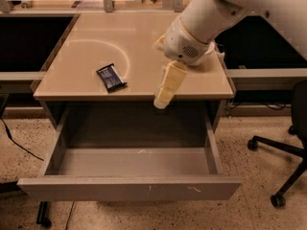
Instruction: Place rxbar blueberry into top drawer
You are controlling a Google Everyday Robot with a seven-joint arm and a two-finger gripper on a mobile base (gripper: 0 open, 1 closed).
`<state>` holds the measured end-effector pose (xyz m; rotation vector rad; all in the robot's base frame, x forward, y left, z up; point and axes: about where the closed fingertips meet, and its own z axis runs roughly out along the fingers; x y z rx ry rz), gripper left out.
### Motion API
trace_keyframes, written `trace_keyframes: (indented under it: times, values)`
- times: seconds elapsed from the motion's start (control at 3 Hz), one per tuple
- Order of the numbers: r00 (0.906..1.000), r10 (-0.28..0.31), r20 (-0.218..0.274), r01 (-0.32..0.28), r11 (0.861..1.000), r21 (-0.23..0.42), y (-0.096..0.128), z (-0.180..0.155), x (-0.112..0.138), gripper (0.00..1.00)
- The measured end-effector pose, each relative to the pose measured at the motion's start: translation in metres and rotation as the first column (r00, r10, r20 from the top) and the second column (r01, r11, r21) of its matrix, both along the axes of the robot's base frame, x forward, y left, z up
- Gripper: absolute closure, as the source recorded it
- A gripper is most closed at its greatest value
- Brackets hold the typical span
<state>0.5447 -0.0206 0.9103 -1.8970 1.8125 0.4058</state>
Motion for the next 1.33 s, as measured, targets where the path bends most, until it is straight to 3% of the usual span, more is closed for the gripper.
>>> trace_keyframes:
  times: [0.33, 0.67, 1.0, 1.33]
  values:
    - [0.9996, 0.026, -0.009, -0.026, 1.000, -0.004, 0.041, -0.018, 0.023, 0.00]
    - [0.9993, 0.035, -0.011, -0.035, 0.999, -0.006, 0.047, -0.020, 0.024, 0.00]
    - [0.9995, 0.032, -0.003, -0.031, 0.999, 0.041, 0.047, -0.024, 0.031, 0.00]
    - [0.9963, 0.082, -0.024, -0.080, 0.993, 0.091, 0.058, -0.039, 0.059, 0.00]
